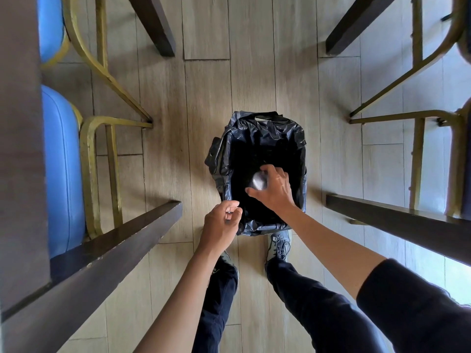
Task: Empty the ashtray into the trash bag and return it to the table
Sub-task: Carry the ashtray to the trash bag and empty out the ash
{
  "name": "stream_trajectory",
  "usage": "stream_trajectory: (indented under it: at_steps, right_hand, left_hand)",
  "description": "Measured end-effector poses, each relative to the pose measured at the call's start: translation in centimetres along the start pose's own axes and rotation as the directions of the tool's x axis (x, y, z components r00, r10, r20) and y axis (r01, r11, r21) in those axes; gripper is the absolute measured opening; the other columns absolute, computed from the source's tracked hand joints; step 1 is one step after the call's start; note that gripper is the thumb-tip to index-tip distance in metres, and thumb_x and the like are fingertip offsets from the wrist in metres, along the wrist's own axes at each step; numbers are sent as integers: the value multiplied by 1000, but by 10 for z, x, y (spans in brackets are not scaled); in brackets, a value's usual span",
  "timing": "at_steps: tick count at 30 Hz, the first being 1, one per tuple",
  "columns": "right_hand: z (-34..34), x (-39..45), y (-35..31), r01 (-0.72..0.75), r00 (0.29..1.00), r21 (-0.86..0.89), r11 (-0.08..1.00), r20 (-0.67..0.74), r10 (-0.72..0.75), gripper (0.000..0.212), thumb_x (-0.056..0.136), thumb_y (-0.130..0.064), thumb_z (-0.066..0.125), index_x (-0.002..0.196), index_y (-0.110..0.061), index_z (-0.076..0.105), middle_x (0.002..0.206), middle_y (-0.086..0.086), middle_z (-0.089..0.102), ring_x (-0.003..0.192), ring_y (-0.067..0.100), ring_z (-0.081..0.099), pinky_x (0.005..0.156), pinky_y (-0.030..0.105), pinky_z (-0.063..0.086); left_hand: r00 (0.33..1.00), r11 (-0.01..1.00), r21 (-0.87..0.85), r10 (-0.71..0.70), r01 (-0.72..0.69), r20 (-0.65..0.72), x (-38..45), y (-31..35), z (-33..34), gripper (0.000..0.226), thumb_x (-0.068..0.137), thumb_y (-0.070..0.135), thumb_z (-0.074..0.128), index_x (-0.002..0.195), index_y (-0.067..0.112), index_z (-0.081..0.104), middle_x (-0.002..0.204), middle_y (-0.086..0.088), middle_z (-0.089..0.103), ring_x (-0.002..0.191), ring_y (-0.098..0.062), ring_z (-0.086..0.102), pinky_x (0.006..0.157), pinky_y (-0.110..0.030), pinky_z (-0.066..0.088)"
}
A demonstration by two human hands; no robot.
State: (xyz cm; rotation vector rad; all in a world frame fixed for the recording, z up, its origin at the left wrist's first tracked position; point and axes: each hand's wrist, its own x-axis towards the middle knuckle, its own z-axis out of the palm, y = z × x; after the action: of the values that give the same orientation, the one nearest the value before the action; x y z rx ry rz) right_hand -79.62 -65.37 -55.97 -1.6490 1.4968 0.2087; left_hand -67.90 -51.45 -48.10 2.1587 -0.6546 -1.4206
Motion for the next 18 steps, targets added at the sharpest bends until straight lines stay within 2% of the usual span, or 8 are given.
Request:
stream_trajectory:
  at_steps: [3,6,10,15,18]
  right_hand:
    - [3,0,4,-43,999,2,999,25,43,81,64,-55,83,131,-21,54,125,9,60,118,29,55,98,41,50]
    - [8,-3,10,16,998,-83,996,56,-11,83,67,-51,84,136,-18,50,130,14,55,123,33,48,102,42,46]
    - [12,-13,16,0,999,-87,996,37,4,85,70,-50,83,139,-17,46,136,15,50,127,34,43,106,45,43]
    - [19,-26,28,19,975,-179,984,221,21,83,64,-51,82,136,-19,54,126,14,57,120,34,54,98,41,52]
    - [18,-26,28,28,989,-184,983,148,0,83,68,-47,83,137,-16,51,131,15,53,124,35,47,103,45,48]
  left_hand:
    - [1000,1000,-6,2,-2,2,1,2,0,33,100,26,54,129,12,63,128,-2,66,102,-3,57,73,10,36]
    - [1000,1000,-11,-9,9,1,4,0,0,33,100,26,54,129,13,63,128,-1,66,102,-2,57,73,10,36]
    - [1000,999,-15,-30,31,8,3,-4,2,33,99,26,54,128,13,63,127,-1,66,102,-3,57,72,9,36]
    - [999,999,4,-41,41,13,2,-5,4,33,99,27,54,128,14,64,128,-3,66,99,-2,56,69,9,37]
    - [999,999,1,-43,43,21,3,-3,5,34,99,27,54,129,15,63,130,-3,65,99,-2,56,69,6,39]
